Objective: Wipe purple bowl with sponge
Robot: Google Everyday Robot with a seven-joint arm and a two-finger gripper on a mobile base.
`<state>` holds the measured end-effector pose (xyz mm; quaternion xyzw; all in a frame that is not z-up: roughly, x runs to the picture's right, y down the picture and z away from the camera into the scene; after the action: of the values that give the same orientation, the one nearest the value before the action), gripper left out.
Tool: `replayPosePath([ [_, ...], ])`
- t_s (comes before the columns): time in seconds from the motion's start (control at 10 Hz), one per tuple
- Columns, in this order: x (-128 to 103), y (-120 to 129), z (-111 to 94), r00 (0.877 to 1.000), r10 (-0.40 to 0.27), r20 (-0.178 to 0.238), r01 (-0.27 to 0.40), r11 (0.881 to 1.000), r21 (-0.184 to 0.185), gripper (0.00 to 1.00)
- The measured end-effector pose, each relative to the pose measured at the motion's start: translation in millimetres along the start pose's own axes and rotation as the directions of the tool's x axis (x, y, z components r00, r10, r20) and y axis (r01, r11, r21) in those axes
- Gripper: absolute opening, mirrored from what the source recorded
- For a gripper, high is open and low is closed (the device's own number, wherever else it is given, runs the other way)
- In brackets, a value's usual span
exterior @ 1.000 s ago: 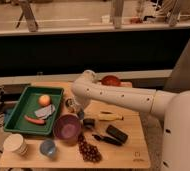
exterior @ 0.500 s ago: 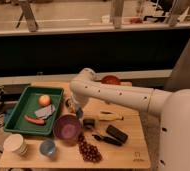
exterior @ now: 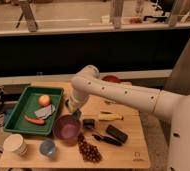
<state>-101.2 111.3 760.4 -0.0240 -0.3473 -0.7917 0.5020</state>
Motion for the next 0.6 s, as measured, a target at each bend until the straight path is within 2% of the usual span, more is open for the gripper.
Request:
replayPosePath([
  [0.3, -23, -26, 7, 0.998, -0.045, 0.052, 0.043, 0.999, 0.029, 0.0],
  [0.6, -36, -38, 23, 0.993, -0.087, 0.085, 0.08, 0.994, 0.08, 0.0],
])
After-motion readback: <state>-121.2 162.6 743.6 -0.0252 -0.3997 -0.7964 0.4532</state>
